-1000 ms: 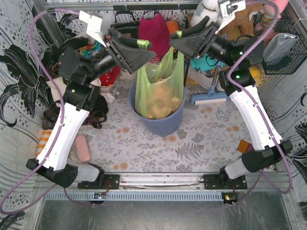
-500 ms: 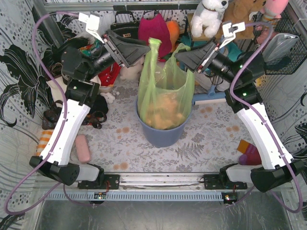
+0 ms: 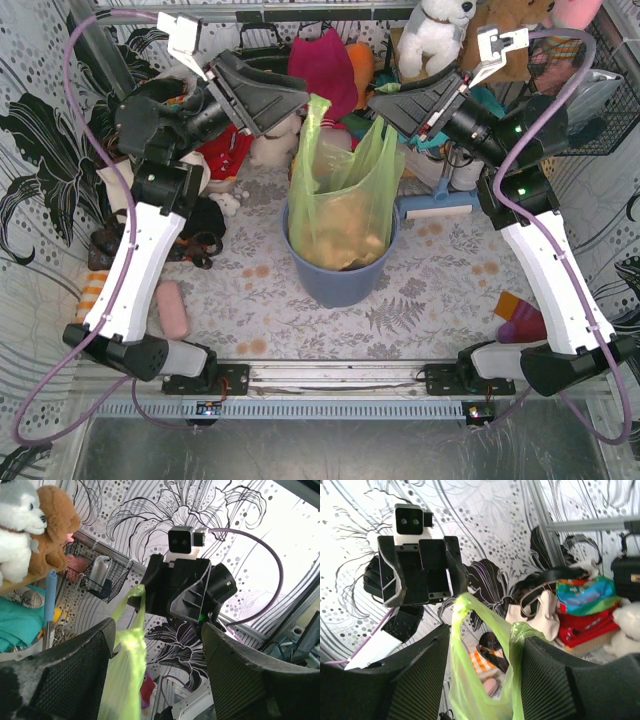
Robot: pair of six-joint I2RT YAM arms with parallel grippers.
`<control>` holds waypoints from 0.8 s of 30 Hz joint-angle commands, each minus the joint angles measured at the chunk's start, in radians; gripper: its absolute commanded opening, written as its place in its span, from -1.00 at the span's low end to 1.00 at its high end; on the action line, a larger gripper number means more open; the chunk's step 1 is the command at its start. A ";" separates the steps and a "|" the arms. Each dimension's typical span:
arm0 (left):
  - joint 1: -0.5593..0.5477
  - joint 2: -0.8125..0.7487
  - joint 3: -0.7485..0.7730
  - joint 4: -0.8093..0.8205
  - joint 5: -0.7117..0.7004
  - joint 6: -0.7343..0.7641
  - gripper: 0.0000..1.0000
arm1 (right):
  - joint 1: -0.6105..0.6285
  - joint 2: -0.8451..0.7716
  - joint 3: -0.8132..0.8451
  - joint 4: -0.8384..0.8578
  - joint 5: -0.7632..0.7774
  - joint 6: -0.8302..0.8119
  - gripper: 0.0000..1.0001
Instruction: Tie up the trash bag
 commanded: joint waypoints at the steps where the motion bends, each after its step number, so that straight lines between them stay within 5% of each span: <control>1: 0.004 -0.068 0.017 -0.126 0.029 0.095 0.58 | 0.005 -0.003 0.028 0.009 -0.022 0.001 0.09; 5: 0.003 -0.135 -0.057 -0.288 0.011 0.184 0.59 | 0.005 -0.041 -0.055 -0.004 0.013 -0.003 0.09; 15: -0.008 -0.144 -0.184 -0.193 0.079 0.126 0.63 | 0.005 -0.064 -0.119 -0.018 0.010 0.005 0.10; 24: -0.143 -0.007 -0.056 -0.204 0.129 0.159 0.63 | 0.005 -0.066 -0.099 -0.044 0.009 -0.003 0.11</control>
